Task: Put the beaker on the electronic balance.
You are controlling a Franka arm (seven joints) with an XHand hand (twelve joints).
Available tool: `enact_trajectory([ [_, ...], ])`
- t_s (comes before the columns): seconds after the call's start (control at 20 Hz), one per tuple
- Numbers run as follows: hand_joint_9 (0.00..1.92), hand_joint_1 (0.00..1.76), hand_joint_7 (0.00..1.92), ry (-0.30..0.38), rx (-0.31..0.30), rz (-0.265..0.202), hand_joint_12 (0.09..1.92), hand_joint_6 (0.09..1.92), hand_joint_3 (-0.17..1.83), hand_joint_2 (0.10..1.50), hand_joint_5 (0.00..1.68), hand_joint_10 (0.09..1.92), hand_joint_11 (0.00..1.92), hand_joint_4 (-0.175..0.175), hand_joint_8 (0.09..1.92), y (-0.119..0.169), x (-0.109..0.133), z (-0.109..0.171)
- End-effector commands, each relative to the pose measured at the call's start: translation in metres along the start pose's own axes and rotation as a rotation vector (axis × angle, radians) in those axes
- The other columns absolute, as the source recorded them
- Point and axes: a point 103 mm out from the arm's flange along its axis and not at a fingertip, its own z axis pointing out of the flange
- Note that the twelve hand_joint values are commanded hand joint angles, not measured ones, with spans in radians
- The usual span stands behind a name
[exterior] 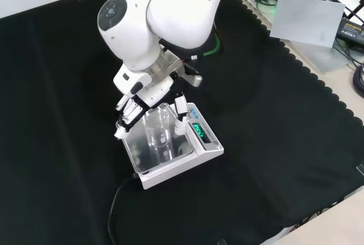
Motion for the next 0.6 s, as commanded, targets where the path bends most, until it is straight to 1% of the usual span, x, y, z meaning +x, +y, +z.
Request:
enact_trajectory([
  [0.05,0.15,0.75,0.0,-0.022,0.09,-0.005,1.55,0.09,0.31,0.51,0.0,0.91,0.01,-0.003,0.52,-0.001,0.002,0.007],
  [0.1,0.13,0.75,0.0,-0.02,0.099,-0.004,1.54,0.09,0.29,0.51,0.0,0.92,0.0,0.002,0.48,-0.002,0.0,0.008],
  [0.2,0.08,0.73,0.0,-0.019,0.113,-0.01,1.48,0.09,0.26,0.52,0.0,0.92,0.0,0.012,0.32,-0.003,-0.001,0.008],
  [0.35,0.02,0.7,0.0,-0.014,0.104,-0.015,1.41,0.09,0.2,0.53,0.0,0.92,0.0,0.018,0.14,-0.006,0.0,0.004],
  [0.45,0.01,0.7,0.0,-0.014,0.09,-0.022,1.39,0.09,0.18,0.54,0.0,0.92,0.0,0.019,0.09,-0.01,0.0,-0.002],
  [0.6,0.0,0.69,0.0,-0.012,0.072,-0.021,1.38,0.09,0.15,0.55,0.0,0.92,0.0,0.022,0.09,-0.017,-0.002,-0.015],
])
